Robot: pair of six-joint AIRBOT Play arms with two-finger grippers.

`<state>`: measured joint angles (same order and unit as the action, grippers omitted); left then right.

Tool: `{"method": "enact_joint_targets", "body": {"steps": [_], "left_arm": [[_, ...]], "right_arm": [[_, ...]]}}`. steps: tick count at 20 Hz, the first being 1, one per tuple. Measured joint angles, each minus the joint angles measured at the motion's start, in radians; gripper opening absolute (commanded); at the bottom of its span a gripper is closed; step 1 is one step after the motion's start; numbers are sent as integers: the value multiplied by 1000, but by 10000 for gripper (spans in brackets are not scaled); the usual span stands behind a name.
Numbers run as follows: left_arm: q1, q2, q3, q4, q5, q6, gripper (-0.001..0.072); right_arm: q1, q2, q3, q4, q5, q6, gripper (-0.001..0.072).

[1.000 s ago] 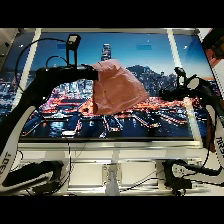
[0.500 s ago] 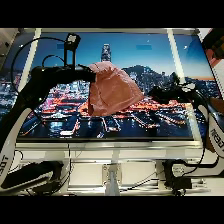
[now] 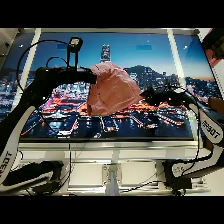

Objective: Fold the clothes and pants, and hang the long-sleeved shirts on hangers.

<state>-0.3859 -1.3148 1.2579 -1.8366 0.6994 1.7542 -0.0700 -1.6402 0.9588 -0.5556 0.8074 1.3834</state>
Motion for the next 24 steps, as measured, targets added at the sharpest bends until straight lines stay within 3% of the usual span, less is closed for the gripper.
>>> {"method": "enact_joint_targets", "body": {"steps": [1, 2, 3, 4, 5, 10, 15, 20, 24], "left_arm": [[0, 0, 0, 0, 0, 0, 16], [0, -1, 0, 0, 0, 0, 16], [0, -1, 0, 0, 0, 0, 16], [0, -1, 0, 0, 0, 0, 16], [0, -1, 0, 0, 0, 0, 16], [0, -1, 0, 11, -14, 0, 15], [22, -1, 0, 88, -98, 0, 15], [70, -8, 0, 146, -150, 0, 16], [78, -60, -1, 140, -105, 0, 15]], "right_arm": [[14, -3, 0, 3, -20, -2, 457], [30, -5, 0, 7, -43, -4, 379], [44, -7, 0, 6, -67, -5, 256], [55, -9, 0, 2, -89, -7, 76], [64, -11, -1, 1, -109, -8, 9], [77, 7, 45, -16, -79, -106, 7], [80, 161, 83, -111, 33, -225, 6], [89, 409, -65, -257, 74, -184, 6], [131, 617, -286, -290, 88, -109, 7]]}}
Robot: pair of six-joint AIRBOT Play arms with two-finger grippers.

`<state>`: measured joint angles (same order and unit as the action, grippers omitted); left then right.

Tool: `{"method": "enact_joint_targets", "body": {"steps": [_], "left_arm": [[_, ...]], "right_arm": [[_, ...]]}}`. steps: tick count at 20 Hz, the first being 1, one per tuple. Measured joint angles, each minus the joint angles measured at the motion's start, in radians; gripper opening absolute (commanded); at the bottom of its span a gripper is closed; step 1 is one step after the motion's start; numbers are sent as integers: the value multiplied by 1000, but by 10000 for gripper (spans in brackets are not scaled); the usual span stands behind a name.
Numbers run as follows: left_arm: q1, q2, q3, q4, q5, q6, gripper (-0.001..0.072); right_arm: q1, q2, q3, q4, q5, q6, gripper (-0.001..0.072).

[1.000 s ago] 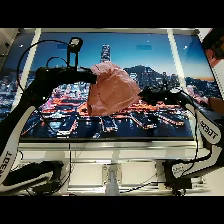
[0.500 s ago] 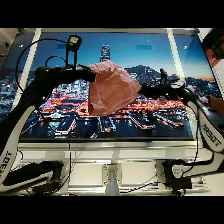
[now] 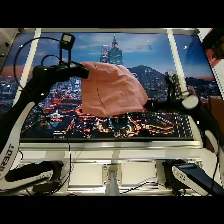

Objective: Fold the clothes and pants, and hang the long-sleeved shirts on hangers.

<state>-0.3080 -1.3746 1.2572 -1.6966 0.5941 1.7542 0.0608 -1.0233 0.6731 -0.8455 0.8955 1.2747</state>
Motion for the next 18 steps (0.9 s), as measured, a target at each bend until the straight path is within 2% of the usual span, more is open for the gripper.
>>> {"method": "enact_joint_targets", "body": {"steps": [3, 8, 12, 17, 18], "left_arm": [[-8, -78, 0, -50, 95, 0, 15], [-18, -216, 0, -133, 227, -7, 15], [-20, -274, 0, -159, 265, -38, 16], [-11, -291, 0, -163, 274, -49, 23], [-7, -291, 0, -162, 276, -49, 24]], "right_arm": [[58, 97, -128, -10, 0, 66, 7], [185, 150, -232, -15, 1, 179, 7], [254, 159, -253, -21, 66, 239, 8], [288, 162, -259, -44, 168, 262, 8], [290, 162, -260, -47, 189, 263, 28]]}}
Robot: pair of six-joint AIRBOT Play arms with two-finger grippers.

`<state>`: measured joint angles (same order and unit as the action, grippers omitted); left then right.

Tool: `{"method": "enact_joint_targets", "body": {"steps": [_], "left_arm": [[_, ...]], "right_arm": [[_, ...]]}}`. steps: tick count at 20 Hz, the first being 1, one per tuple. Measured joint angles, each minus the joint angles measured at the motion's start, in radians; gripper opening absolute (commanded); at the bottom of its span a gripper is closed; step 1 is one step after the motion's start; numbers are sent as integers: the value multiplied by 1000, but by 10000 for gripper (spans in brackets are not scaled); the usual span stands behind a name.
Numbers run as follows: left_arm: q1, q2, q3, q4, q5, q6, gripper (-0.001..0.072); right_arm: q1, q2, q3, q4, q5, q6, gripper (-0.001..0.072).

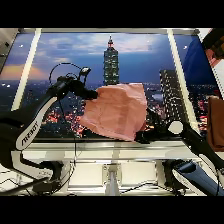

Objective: Fold the clothes and pants, and hang the long-sleeved shirts on hangers.

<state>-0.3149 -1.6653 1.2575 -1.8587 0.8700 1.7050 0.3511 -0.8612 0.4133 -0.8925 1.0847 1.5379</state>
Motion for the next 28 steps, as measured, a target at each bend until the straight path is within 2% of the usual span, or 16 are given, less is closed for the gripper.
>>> {"method": "enact_joint_targets", "body": {"steps": [1, 2, 3, 4, 5, 13, 15, 17, 19, 20, 22, 24, 25, 26, 27, 28], "left_arm": [[4, 1, 0, 2, 1, 0, 25], [8, 4, 0, 6, -2, -1, 48], [11, 8, -1, 8, -8, -1, 258], [13, 14, -1, 8, -16, -3, 620], [14, 20, -1, 2, -27, -3, 700], [31, 129, -1, -5, -39, -15, 684], [47, 189, -1, 35, -10, -15, 455], [69, 250, -1, 113, 52, -15, 425], [100, 306, -5, 177, 141, -2, 270], [118, 338, -16, 191, 193, 27, 270], [157, 416, -69, 177, 282, 90, 272], [204, 518, -174, 112, 329, 133, 323], [226, 578, -245, 52, 340, 146, 461], [241, 633, -317, -5, 346, 152, 672], [252, 690, -396, -66, 349, 142, 712], [254, 737, -467, -119, 348, 114, 712]], "right_arm": [[2, 0, 0, -4, 19, 1, 115], [3, 0, 0, -9, 38, 1, 273], [4, 0, 0, -15, 52, 1, 395], [4, 0, 0, -18, 56, 1, 445], [5, 0, 0, -21, 59, 0, 444], [4, 0, 60, -101, 75, -12, 440], [4, 0, 110, -180, 76, -11, 439], [4, 0, 161, -275, 76, -2, 439], [4, 0, 203, -372, 77, 9, 397], [2, 0, 218, -413, 76, 13, 394], [-15, 0, 237, -470, 76, 19, 394], [-50, 0, 248, -505, 74, 21, 394], [-71, 0, 251, -517, 72, 21, 395], [-92, 0, 254, -523, 71, 21, 394], [-113, 1, 255, -529, 65, 21, 395], [-132, 1, 256, -534, 61, 21, 395]]}}
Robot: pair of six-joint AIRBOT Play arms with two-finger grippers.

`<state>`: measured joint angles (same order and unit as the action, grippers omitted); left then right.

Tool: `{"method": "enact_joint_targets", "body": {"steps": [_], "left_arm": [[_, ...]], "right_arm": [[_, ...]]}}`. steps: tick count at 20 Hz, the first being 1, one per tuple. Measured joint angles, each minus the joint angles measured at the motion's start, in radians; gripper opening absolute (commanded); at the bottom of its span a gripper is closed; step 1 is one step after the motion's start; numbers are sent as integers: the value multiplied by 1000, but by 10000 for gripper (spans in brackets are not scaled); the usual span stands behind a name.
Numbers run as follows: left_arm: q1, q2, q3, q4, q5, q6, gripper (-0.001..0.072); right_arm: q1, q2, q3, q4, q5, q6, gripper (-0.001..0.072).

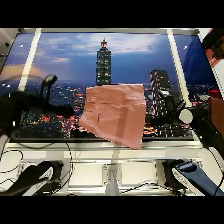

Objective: Fold the clothes and pants, and hang the long-sleeved shirts on hangers.

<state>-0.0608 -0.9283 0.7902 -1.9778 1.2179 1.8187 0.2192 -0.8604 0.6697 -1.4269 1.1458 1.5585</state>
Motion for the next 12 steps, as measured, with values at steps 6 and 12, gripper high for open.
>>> {"method": "enact_joint_targets", "body": {"steps": [6, 12], "left_arm": [[-82, 143, -310, -137, -94, -264, 698], [-186, 138, -391, -122, -356, -441, 698]], "right_arm": [[-54, 0, 2, -10, -42, -3, 395], [-63, 0, 2, -4, -53, -4, 395]]}}
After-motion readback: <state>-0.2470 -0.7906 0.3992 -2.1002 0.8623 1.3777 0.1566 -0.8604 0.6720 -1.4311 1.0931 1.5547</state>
